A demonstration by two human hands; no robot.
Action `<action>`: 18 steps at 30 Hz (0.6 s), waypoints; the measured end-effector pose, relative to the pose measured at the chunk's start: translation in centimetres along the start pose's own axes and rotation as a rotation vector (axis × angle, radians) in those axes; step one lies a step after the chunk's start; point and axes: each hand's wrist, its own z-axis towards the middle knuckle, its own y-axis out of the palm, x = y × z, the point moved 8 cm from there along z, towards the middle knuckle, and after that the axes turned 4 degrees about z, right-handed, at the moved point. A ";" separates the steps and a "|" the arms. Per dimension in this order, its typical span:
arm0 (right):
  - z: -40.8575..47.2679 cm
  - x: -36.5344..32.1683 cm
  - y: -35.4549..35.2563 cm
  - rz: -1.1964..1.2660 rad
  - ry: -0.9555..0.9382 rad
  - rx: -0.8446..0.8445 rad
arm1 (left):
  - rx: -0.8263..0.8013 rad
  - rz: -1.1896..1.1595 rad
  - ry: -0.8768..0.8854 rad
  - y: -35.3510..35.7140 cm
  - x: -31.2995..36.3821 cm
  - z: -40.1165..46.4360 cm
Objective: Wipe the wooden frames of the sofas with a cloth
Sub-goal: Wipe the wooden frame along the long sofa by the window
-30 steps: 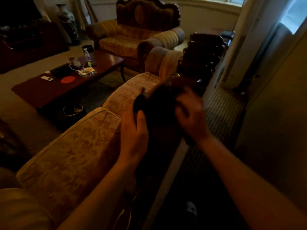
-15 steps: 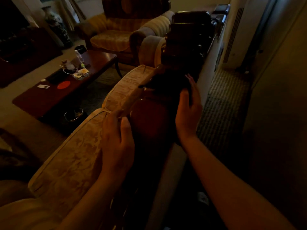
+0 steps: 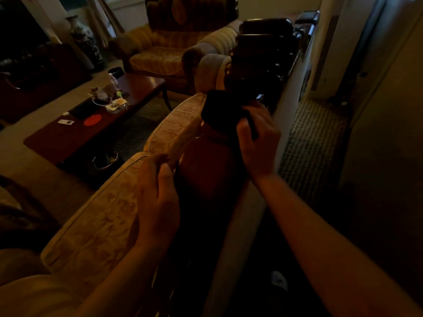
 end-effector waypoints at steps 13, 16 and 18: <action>-0.1 -0.8 0.0 -0.043 -0.149 -0.106 | 0.192 -0.263 -0.210 -1.9 -2.3 -0.1; -2.2 -0.4 0.0 0.019 0.093 0.028 | 0.220 -0.290 -0.198 -2.1 -2.2 -0.2; -6.9 -1.0 -0.8 0.077 0.267 0.159 | 0.228 -0.284 -0.177 -2.2 -1.9 -0.2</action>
